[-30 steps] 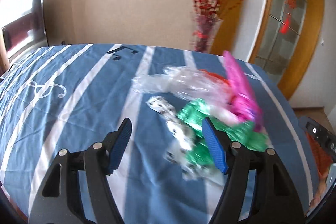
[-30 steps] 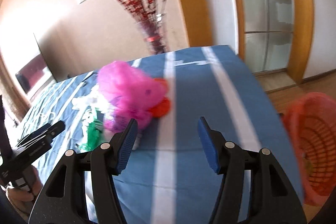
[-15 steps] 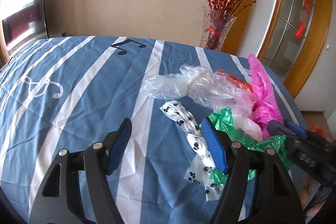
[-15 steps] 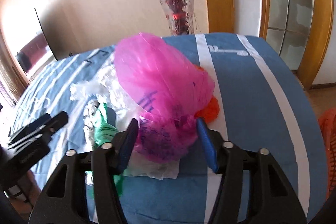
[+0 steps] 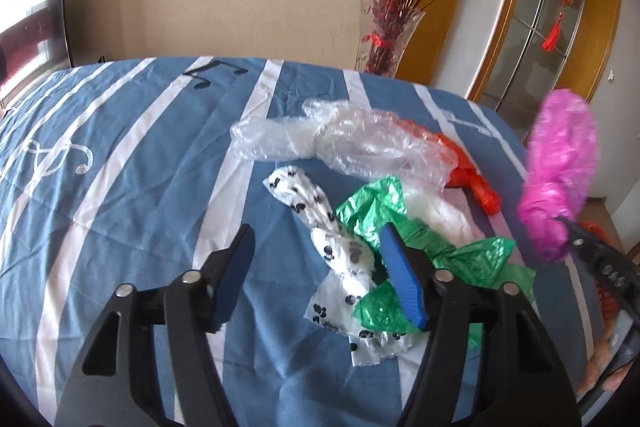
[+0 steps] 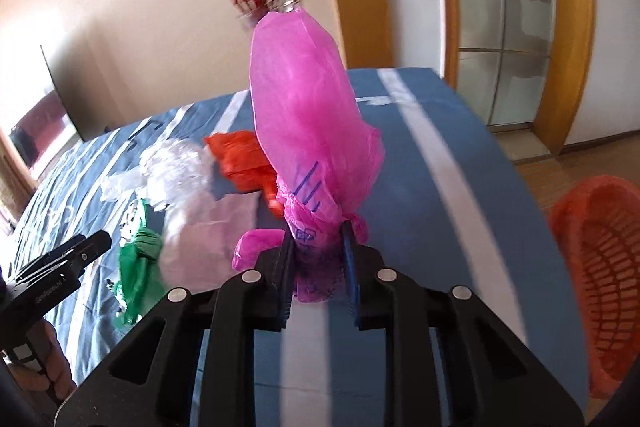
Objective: Collect trash
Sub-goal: 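Grasp the pink bag with the right tool while the left grasps the paw-print bag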
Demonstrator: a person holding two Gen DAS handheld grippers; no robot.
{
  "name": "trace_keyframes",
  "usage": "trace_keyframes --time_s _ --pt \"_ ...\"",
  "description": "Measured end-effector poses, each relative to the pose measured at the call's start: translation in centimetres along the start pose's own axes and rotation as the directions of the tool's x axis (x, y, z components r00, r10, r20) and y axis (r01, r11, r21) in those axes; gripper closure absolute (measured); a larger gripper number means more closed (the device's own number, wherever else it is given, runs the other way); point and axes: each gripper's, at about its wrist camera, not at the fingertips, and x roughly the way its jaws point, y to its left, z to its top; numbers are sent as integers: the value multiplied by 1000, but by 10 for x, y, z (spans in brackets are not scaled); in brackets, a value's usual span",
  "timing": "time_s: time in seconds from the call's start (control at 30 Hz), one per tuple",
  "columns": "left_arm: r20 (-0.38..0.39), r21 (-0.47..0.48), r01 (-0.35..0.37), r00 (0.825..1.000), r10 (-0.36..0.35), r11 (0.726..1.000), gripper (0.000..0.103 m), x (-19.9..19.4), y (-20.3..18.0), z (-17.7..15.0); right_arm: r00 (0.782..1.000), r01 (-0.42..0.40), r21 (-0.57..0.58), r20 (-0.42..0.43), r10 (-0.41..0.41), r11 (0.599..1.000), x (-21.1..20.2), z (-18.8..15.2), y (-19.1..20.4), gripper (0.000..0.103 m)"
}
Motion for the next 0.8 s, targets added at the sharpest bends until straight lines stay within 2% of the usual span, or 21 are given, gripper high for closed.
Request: trace_keyframes --time_s 0.17,0.33,0.6,0.73,0.8 --pt "-64 -11 -6 998 5 1000 53 16 -1 -6 1000 17 26 5 -17 1000 -7 -3 -19 81" --pt "-95 -46 0 995 -4 999 61 26 1 -6 1000 26 16 -2 -26 1000 -7 -7 -21 81" --pt "-108 -34 29 994 -33 999 65 27 -13 -10 1000 29 21 -9 -29 999 -9 -13 -24 81" --pt "-103 -26 50 993 -52 998 84 28 -18 -10 999 37 27 -13 -36 999 -11 -16 -28 81" --pt "-93 -13 50 994 -51 999 88 26 -21 -11 999 40 32 -12 -40 999 -13 -17 -30 81"
